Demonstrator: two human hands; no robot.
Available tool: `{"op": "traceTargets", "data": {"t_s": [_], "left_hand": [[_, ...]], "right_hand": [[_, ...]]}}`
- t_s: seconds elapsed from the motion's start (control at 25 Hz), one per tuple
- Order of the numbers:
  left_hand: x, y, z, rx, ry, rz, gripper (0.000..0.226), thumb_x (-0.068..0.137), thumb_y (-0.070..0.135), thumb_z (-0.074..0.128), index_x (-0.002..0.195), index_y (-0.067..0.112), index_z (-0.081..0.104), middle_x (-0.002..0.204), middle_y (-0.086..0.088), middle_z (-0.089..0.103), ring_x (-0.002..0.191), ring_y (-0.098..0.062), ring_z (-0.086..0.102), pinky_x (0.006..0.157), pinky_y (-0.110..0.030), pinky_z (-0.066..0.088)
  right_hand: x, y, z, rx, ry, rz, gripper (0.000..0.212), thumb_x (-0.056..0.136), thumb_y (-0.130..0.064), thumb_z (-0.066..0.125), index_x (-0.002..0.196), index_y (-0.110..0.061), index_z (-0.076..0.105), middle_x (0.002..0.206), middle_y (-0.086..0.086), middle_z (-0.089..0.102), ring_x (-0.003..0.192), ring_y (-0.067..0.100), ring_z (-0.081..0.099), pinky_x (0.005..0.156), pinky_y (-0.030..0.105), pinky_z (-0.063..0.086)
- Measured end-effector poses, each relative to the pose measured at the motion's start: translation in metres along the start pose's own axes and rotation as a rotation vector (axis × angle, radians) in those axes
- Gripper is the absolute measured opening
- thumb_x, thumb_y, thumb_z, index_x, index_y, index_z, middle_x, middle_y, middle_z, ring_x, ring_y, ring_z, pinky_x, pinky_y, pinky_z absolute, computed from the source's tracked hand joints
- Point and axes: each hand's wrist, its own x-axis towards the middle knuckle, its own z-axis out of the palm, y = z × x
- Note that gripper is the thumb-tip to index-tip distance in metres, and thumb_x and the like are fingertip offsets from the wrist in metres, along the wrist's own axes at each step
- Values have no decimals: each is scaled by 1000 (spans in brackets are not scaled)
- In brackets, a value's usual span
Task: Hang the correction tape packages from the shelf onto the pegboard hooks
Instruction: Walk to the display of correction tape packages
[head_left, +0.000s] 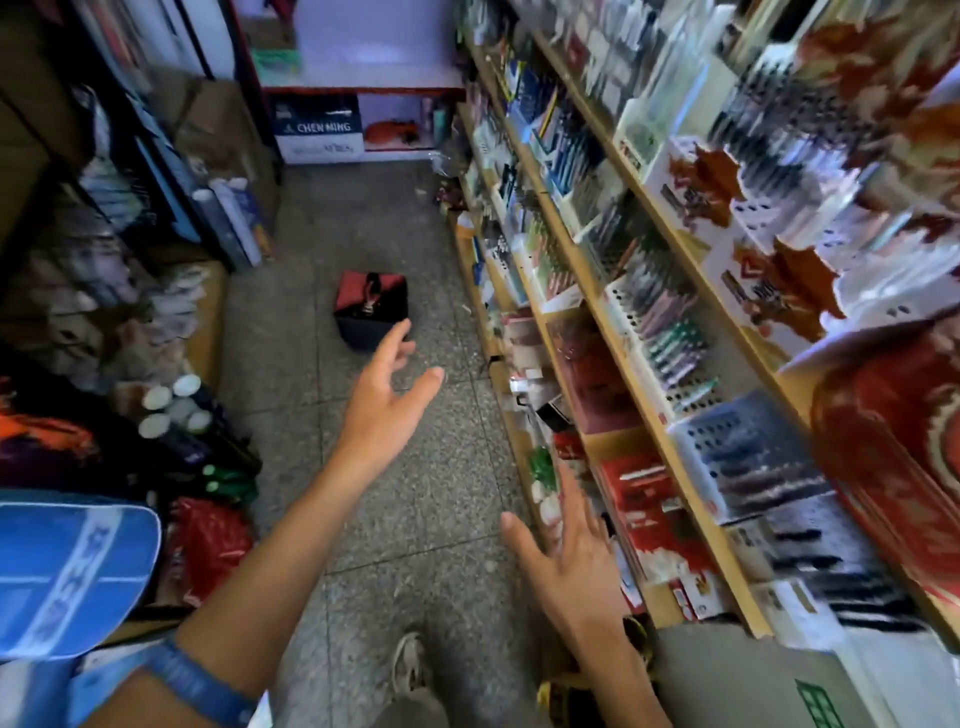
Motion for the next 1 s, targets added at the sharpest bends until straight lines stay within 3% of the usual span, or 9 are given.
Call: {"op": "traceTargets", "data": {"t_s": [0.08, 0.24, 0.4, 0.48, 0.6, 0.8, 1.0], "left_hand": [[40, -2, -19, 2, 20, -12, 65, 94, 31, 62, 150, 31, 31, 137, 10, 47, 128, -8, 45, 87, -8, 38], [122, -18, -44, 19, 58, -50, 62, 95, 32, 61, 150, 30, 34, 142, 6, 49, 132, -10, 44, 95, -20, 37], [227, -37, -60, 37, 96, -88, 58, 95, 27, 62, 147, 30, 39, 140, 4, 51, 130, -11, 46, 84, -6, 41], [286, -43, -71, 61, 126, -115, 59, 93, 26, 64, 147, 28, 40, 139, 1, 54, 130, -14, 49, 97, -20, 41], [356, -47, -92, 106, 164, -190, 58, 93, 28, 64, 147, 26, 40, 140, -1, 55, 130, -17, 49, 105, -33, 41], [457, -45, -131, 66, 246, -271, 53, 97, 20, 59, 146, 17, 42, 136, -6, 55, 126, -18, 51, 96, -25, 39], [556, -67, -163, -52, 372, -310, 44, 95, 12, 61, 137, 16, 51, 120, -5, 60, 112, -19, 56, 103, -42, 46]], "right_hand": [[36, -27, 12, 33, 1, -17, 104, 68, -93, 27, 154, -37, 16, 159, -3, 32, 145, 21, 33, 118, 46, 29], [119, -63, 34, 111, -7, -39, 101, 72, -91, 22, 153, -31, 27, 157, -3, 36, 143, 19, 36, 116, 37, 31], [236, -107, 59, 141, -20, -61, 88, 81, -81, 31, 151, -27, 35, 154, 0, 42, 141, 20, 40, 114, 34, 32], [304, -131, 68, 149, -47, -59, 86, 80, -76, 32, 151, -26, 37, 154, 1, 42, 142, 20, 38, 115, 33, 30], [388, -173, 75, 179, -124, -102, 94, 76, -88, 21, 150, -31, 34, 157, -4, 37, 144, 17, 33, 116, 35, 27], [501, -253, 82, 263, -249, -161, 65, 91, -60, 28, 149, -31, 37, 153, -9, 40, 136, 5, 37, 109, 24, 27], [601, -313, 111, 289, -311, -194, 53, 99, -49, 29, 146, -30, 42, 147, -12, 44, 136, 3, 38, 109, 20, 26]]}}
